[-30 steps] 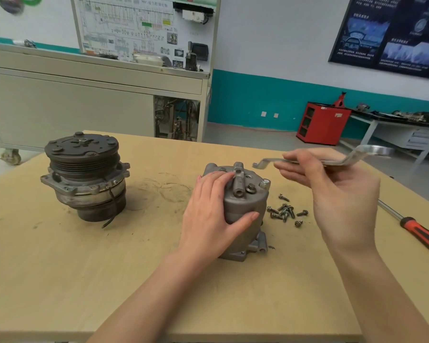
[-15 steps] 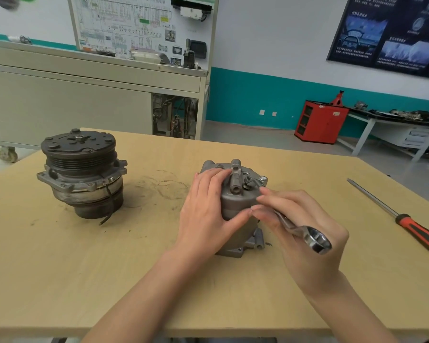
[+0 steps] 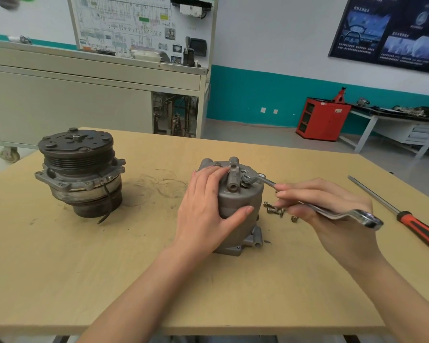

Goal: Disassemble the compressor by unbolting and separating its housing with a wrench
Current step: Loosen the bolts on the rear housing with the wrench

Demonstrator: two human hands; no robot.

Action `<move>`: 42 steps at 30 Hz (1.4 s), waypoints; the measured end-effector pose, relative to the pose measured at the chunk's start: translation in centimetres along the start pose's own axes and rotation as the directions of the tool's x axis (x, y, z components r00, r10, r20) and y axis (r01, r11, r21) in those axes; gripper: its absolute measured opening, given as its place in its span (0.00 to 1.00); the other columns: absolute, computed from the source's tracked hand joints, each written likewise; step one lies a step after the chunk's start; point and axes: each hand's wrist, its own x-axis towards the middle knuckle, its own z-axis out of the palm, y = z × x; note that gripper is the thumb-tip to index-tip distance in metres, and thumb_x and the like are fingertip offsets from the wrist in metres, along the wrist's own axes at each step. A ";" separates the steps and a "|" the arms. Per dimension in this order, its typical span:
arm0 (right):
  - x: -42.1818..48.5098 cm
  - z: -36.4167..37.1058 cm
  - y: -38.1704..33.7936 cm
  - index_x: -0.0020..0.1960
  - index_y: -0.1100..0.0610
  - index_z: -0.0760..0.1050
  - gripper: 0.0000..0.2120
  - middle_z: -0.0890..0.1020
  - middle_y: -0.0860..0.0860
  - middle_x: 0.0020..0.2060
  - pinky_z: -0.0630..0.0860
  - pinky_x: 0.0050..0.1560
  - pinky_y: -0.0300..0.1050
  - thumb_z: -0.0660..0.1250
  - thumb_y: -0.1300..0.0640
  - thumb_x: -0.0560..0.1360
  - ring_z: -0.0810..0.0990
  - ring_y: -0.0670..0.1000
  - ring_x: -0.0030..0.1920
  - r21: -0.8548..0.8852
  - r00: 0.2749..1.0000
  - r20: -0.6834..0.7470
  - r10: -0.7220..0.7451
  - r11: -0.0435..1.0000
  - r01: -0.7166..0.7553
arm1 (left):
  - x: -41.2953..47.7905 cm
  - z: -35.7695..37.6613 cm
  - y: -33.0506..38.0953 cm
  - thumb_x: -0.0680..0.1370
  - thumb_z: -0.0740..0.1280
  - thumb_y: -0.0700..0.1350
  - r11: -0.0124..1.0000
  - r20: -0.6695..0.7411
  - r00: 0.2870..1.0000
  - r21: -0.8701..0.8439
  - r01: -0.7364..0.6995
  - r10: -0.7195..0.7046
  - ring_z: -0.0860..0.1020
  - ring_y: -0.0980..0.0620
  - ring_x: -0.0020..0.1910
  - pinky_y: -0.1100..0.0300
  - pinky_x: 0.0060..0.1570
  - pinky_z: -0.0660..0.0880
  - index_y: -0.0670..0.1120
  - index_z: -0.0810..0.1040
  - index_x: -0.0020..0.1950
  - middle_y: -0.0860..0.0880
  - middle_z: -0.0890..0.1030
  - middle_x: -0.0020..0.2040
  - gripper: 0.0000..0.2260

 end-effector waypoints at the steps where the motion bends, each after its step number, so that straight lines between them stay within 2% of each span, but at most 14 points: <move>1: 0.0 0.3 -0.1 0.50 0.60 0.79 0.11 0.82 0.52 0.46 0.78 0.47 0.38 0.66 0.52 0.75 0.83 0.45 0.48 0.004 1.000 0.006 -0.008 1.000 0.008 | 0.0 0.1 0.0 0.70 0.65 0.61 1.000 -0.002 1.000 -0.001 -0.001 0.001 0.67 0.51 0.64 0.41 0.60 0.73 0.42 0.72 0.66 0.46 0.74 0.62 0.32; 4: 0.0 1.9 -0.6 0.48 0.65 0.81 0.13 0.83 0.56 0.44 0.80 0.44 0.42 0.67 0.54 0.74 0.83 0.48 0.43 -0.050 0.995 0.023 -0.101 0.994 0.102 | 0.0 0.2 0.0 0.71 0.66 0.61 1.000 -0.022 1.000 -0.004 -0.006 0.006 0.68 0.51 0.63 0.40 0.59 0.73 0.41 0.72 0.66 0.46 0.75 0.62 0.31; 7: -0.2 3.3 -0.7 0.46 0.65 0.81 0.14 0.83 0.56 0.43 0.79 0.44 0.44 0.67 0.53 0.75 0.83 0.51 0.42 -0.099 0.989 -0.051 -0.137 0.986 0.132 | -0.1 0.3 0.0 0.71 0.66 0.61 1.000 -0.032 0.999 -0.009 -0.011 0.011 0.68 0.52 0.63 0.40 0.58 0.74 0.41 0.72 0.66 0.46 0.75 0.62 0.31; 10: -1.2 4.1 -0.5 0.47 0.59 0.80 0.10 0.84 0.49 0.44 0.80 0.40 0.43 0.63 0.54 0.78 0.85 0.52 0.39 0.234 0.961 -0.220 0.171 0.965 -0.118 | 0.0 0.1 0.0 0.71 0.66 0.61 1.000 -0.016 1.000 -0.002 -0.009 0.009 0.68 0.51 0.63 0.41 0.60 0.73 0.42 0.72 0.66 0.46 0.75 0.62 0.31; 12: -1.4 3.8 0.4 0.47 0.58 0.75 0.07 0.84 0.51 0.44 0.79 0.35 0.40 0.58 0.59 0.79 0.84 0.53 0.35 0.542 0.843 -0.270 0.466 0.797 -0.266 | 0.0 0.0 0.0 0.70 0.65 0.61 1.000 0.001 1.000 -0.003 0.003 -0.003 0.67 0.52 0.64 0.41 0.60 0.73 0.42 0.72 0.66 0.47 0.74 0.63 0.31; 14: -0.1 2.6 2.4 0.47 0.58 0.71 0.06 0.84 0.55 0.42 0.79 0.32 0.40 0.56 0.63 0.80 0.83 0.54 0.32 0.756 0.689 -0.150 0.709 0.532 -0.382 | 0.1 -0.1 0.1 0.70 0.65 0.62 1.000 0.008 1.000 -0.005 0.018 -0.018 0.66 0.53 0.64 0.41 0.60 0.73 0.43 0.72 0.67 0.47 0.74 0.63 0.32; 17: 4.4 0.9 6.6 0.45 0.60 0.69 0.06 0.83 0.56 0.36 0.77 0.29 0.35 0.57 0.65 0.80 0.80 0.49 0.28 0.759 0.489 0.167 0.856 0.204 -0.618 | 0.0 -0.1 0.2 0.70 0.64 0.62 1.000 0.014 1.000 -0.009 0.025 -0.025 0.65 0.53 0.64 0.41 0.61 0.73 0.43 0.71 0.67 0.47 0.73 0.64 0.32; 19: 7.9 1.5 8.6 0.45 0.61 0.71 0.06 0.81 0.55 0.35 0.74 0.25 0.31 0.58 0.66 0.79 0.78 0.45 0.26 0.619 0.404 0.374 0.835 0.099 -0.779 | -0.1 -0.2 0.2 0.70 0.64 0.63 1.000 0.020 0.999 -0.013 0.027 -0.027 0.65 0.54 0.65 0.41 0.61 0.73 0.44 0.71 0.68 0.48 0.73 0.64 0.32; 21: 10.6 3.2 9.7 0.47 0.62 0.73 0.05 0.79 0.54 0.36 0.70 0.22 0.30 0.59 0.65 0.79 0.74 0.43 0.23 0.439 0.365 0.515 0.776 0.128 -0.890 | 0.0 -0.1 0.1 0.70 0.65 0.62 1.000 0.014 1.000 -0.011 0.021 -0.021 0.65 0.53 0.65 0.39 0.60 0.73 0.43 0.71 0.67 0.47 0.73 0.64 0.32; 24: 13.3 5.8 9.9 0.51 0.62 0.74 0.06 0.79 0.52 0.35 0.65 0.19 0.30 0.59 0.63 0.79 0.69 0.42 0.21 0.273 0.372 0.633 0.679 0.254 -0.928 | 0.0 0.0 0.1 0.70 0.66 0.61 1.000 -0.002 1.000 -0.014 0.005 -0.005 0.66 0.53 0.64 0.38 0.60 0.72 0.42 0.72 0.67 0.46 0.74 0.63 0.32; 26: 14.4 6.9 9.4 0.53 0.62 0.75 0.08 0.79 0.51 0.33 0.62 0.18 0.30 0.58 0.62 0.80 0.67 0.42 0.19 0.276 0.396 0.676 0.621 0.285 -0.918 | 0.1 0.0 0.1 0.70 0.66 0.61 1.000 -0.007 1.000 -0.016 -0.001 0.001 0.66 0.53 0.64 0.38 0.60 0.72 0.42 0.72 0.66 0.46 0.74 0.63 0.32; 30: 14.1 6.9 9.5 0.54 0.64 0.74 0.14 0.77 0.50 0.30 0.59 0.17 0.30 0.51 0.59 0.83 0.64 0.42 0.18 0.405 0.402 0.661 0.634 0.150 -0.902 | 0.0 0.0 0.1 0.70 0.66 0.61 1.000 -0.004 1.000 -0.026 0.000 0.000 0.66 0.53 0.64 0.38 0.60 0.72 0.42 0.72 0.66 0.46 0.74 0.63 0.31; 34: 13.0 5.8 10.0 0.55 0.64 0.72 0.14 0.76 0.50 0.29 0.60 0.18 0.31 0.49 0.60 0.83 0.65 0.42 0.18 0.516 0.398 0.674 0.623 -0.012 -0.856 | 0.1 0.1 0.1 0.70 0.65 0.61 1.000 -0.003 1.000 -0.025 0.008 -0.008 0.66 0.53 0.64 0.38 0.61 0.72 0.42 0.72 0.66 0.46 0.74 0.63 0.31; 42: 13.6 6.6 9.7 0.53 0.66 0.73 0.14 0.78 0.52 0.29 0.59 0.16 0.31 0.50 0.60 0.83 0.64 0.43 0.17 0.483 0.388 0.656 0.647 0.036 -0.875 | 0.1 0.0 0.1 0.70 0.65 0.61 1.000 -0.002 1.000 -0.025 0.007 -0.007 0.67 0.52 0.64 0.38 0.61 0.72 0.41 0.73 0.66 0.45 0.75 0.63 0.31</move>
